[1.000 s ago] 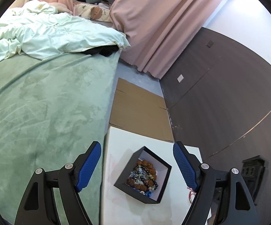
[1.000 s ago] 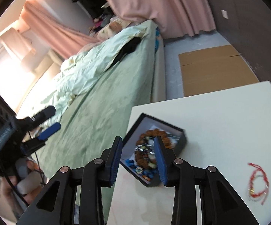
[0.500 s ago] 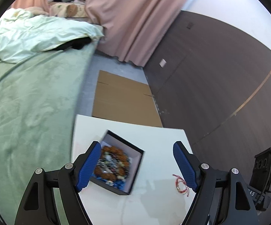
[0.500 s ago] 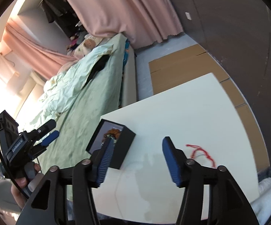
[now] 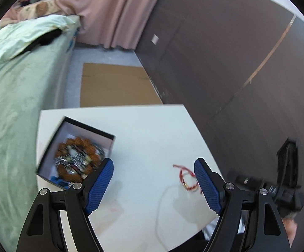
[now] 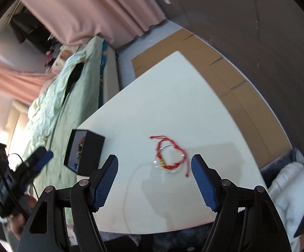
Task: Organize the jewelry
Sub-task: 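Close the left gripper on the silver ring of the red string bracelet, then grasp the red string with the right gripper while the left holds the ring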
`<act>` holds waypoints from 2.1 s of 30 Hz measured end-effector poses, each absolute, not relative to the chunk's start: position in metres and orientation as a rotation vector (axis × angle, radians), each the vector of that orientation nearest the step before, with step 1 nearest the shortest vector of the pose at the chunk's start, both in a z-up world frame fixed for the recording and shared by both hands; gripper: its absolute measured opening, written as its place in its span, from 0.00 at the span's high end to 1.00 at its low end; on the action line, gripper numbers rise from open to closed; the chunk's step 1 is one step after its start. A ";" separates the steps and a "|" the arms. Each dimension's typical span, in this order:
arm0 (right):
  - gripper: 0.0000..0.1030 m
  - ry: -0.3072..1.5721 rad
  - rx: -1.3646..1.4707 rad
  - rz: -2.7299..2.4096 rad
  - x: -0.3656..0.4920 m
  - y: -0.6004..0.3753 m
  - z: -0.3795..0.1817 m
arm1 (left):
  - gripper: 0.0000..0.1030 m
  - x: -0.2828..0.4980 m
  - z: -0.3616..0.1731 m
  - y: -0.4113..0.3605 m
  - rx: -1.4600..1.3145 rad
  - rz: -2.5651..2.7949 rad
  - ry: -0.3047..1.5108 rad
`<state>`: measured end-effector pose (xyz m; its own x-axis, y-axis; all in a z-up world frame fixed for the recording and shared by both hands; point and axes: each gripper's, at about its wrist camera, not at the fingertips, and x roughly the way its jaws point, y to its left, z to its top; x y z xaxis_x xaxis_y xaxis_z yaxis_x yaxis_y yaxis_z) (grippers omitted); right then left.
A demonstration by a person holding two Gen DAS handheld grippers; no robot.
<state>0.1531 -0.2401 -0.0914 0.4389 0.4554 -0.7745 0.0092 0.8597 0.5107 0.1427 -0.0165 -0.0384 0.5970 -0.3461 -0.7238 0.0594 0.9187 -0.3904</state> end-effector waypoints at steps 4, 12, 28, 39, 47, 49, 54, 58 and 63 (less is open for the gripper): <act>0.30 1.053 0.538 0.274 0.148 -0.258 -0.090 | 0.33 0.147 -0.053 -0.037 -0.315 -0.270 0.956; 0.30 1.085 0.644 0.239 0.154 -0.285 -0.109 | 0.49 0.159 -0.089 -0.082 -0.287 -0.332 1.076; 0.30 1.063 0.642 0.242 0.159 -0.304 -0.104 | 0.68 0.179 -0.140 -0.119 -0.355 -0.333 1.229; 0.33 1.088 0.581 0.253 0.166 -0.288 -0.107 | 0.98 0.181 -0.148 -0.126 -0.358 -0.320 1.230; 0.52 1.154 0.483 0.278 0.177 -0.253 -0.122 | 0.99 0.176 -0.117 -0.108 -0.377 -0.345 1.156; 0.57 1.164 0.459 0.272 0.179 -0.246 -0.125 | 0.99 0.175 -0.110 -0.103 -0.375 -0.339 1.135; 0.60 1.183 0.398 0.239 0.184 -0.236 -0.130 | 0.99 0.172 -0.096 -0.087 -0.388 -0.320 1.089; 0.61 1.203 0.347 0.221 0.187 -0.226 -0.136 | 0.99 0.170 -0.089 -0.074 -0.408 -0.307 1.066; 0.63 1.223 0.233 0.197 0.196 -0.210 -0.141 | 0.99 0.167 -0.076 -0.059 -0.436 -0.294 1.031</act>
